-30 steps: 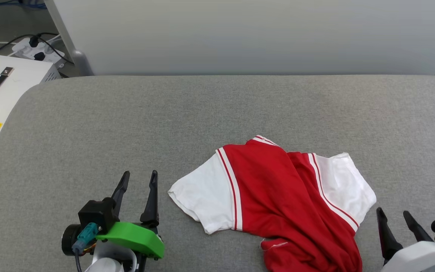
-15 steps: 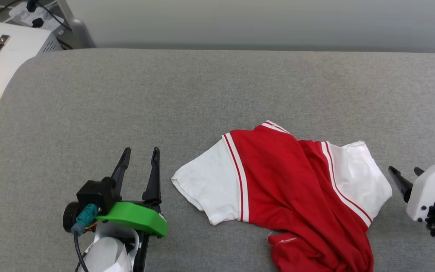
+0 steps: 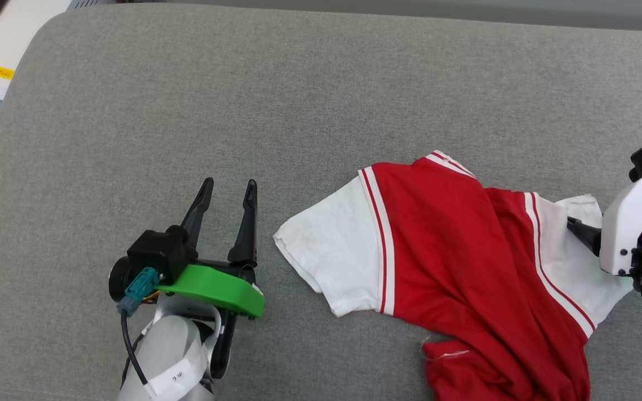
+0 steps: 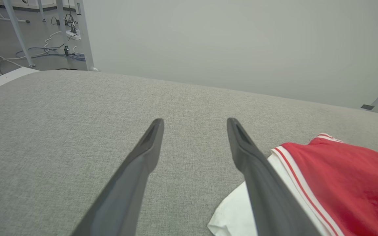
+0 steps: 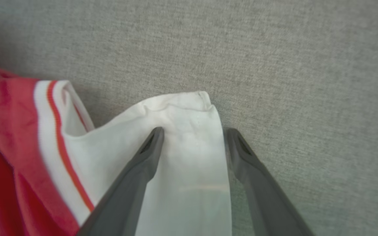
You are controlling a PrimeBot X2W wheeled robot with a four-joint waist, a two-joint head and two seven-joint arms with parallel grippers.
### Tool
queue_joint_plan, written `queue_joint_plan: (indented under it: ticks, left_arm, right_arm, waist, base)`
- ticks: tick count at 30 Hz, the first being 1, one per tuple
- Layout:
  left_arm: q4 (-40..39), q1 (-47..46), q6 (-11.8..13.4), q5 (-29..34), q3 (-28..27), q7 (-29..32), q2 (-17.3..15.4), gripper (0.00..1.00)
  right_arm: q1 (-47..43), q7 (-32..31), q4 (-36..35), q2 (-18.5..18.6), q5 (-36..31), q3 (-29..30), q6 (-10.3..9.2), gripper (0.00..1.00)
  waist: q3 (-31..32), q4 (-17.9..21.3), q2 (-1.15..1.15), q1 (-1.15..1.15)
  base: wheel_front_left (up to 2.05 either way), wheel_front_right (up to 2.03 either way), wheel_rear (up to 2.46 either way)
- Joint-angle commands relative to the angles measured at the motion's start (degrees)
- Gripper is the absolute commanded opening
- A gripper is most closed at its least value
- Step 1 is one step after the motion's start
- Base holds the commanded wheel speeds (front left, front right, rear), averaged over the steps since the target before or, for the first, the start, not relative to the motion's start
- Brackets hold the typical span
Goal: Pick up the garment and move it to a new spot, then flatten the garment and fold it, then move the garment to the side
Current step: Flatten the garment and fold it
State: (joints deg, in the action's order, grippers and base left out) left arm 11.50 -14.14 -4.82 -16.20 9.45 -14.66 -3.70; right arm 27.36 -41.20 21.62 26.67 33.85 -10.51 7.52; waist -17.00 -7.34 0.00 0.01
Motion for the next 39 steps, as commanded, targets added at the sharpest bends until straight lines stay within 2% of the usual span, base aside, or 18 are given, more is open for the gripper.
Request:
queue_joint_plan:
  ticks: [1, 6, 7, 8, 9, 14, 17, 22, 24, 28, 35, 39]
  left_arm:
    - [0.08, -0.91, -0.22, -0.10, 0.13, -0.32, 0.28, 1.00]
    - [0.55, -0.88, -0.29, -0.18, -0.11, -0.33, 0.51, 1.00]
    - [0.67, -0.82, -0.29, -0.14, -0.22, -0.33, 0.54, 1.00]
    - [0.78, -0.73, -0.27, -0.09, -0.39, -0.33, 0.56, 1.00]
    - [0.92, -0.63, -0.15, 0.03, -0.56, -0.33, 0.58, 1.00]
    - [3.92, -0.03, -0.23, -0.87, -1.24, 0.36, 0.55, 1.00]
    - [6.12, -0.65, -0.88, -2.91, -1.09, 4.80, -0.22, 1.00]
    - [7.59, -2.84, -1.99, -7.97, 0.12, 18.14, -2.84, 1.00]
    - [7.90, -3.87, -2.23, -10.09, 1.18, 24.97, -4.04, 1.00]
    - [7.27, -6.19, -2.47, -13.30, 3.25, 34.83, -6.06, 1.00]
    - [9.23, -9.91, -2.61, -14.34, 8.07, 45.03, -8.95, 1.00]
    - [13.50, -10.60, -2.60, -13.46, 10.94, 50.02, -9.39, 1.00]
  right_arm:
    - [0.16, -1.47, 2.24, 0.06, 1.14, -1.43, -0.03, 1.00]
    - [-1.52, -9.23, 7.21, -0.70, 4.60, -4.84, -0.03, 1.00]
    - [-1.88, -10.86, 7.81, -0.86, 5.26, -5.18, -0.03, 0.47]
    - [-2.01, -11.79, 7.97, -0.91, 5.61, -5.45, -0.03, 0.21]
    - [-2.05, -12.29, 8.02, -0.91, 5.82, -5.58, -0.03, 0.00]
    - [-1.41, -10.58, 6.53, -0.77, 5.88, -4.30, -0.03, 0.00]
    - [-1.05, -7.57, 5.04, -0.77, 5.44, -2.01, -0.03, 0.00]
    - [-2.42, -4.32, 1.74, -1.30, 4.27, 1.63, -0.03, 0.00]
    - [-3.33, -4.25, 0.28, -1.58, 3.65, 2.44, -0.03, 0.00]
    - [-4.97, -4.80, -2.78, -2.53, 2.97, 3.38, -0.03, 0.00]
    - [-6.58, -5.64, -7.38, -4.61, 1.97, 4.50, -0.03, 0.00]
    - [-7.27, -5.77, -8.59, -5.48, 0.28, 4.96, -0.03, 0.00]
  waist:
    - [-1.50, -1.38, 0.00, -0.01]
    - [-1.62, -1.63, 0.00, -0.01]
    - [-1.51, -1.59, 0.00, -0.01]
    - [-1.35, -1.49, 0.00, -0.01]
    - [-1.15, -1.36, 0.00, -0.01]
    - [0.99, -0.27, 0.00, -0.01]
    - [2.67, 0.39, 0.00, -0.01]
    - [5.53, 2.07, 0.00, -0.01]
    - [6.07, 2.95, 0.00, -0.01]
    - [6.02, 4.96, 0.00, -0.01]
    - [3.75, 7.92, 0.00, -0.01]
    - [2.76, 9.21, 0.00, -0.01]
  base:
    - [0.00, 0.00, 0.00]
    - [0.00, 0.00, 0.00]
    - [0.00, 0.00, 0.00]
    - [0.00, 0.00, 0.00]
    - [0.00, 0.00, 0.00]
    - [0.00, 0.00, 0.00]
    - [0.00, 0.00, 0.00]
    - [0.00, 0.00, 0.00]
    - [0.00, 0.00, 0.00]
    - [0.00, 0.00, 0.00]
    - [0.00, 0.00, 0.00]
    - [0.00, 0.00, 0.00]
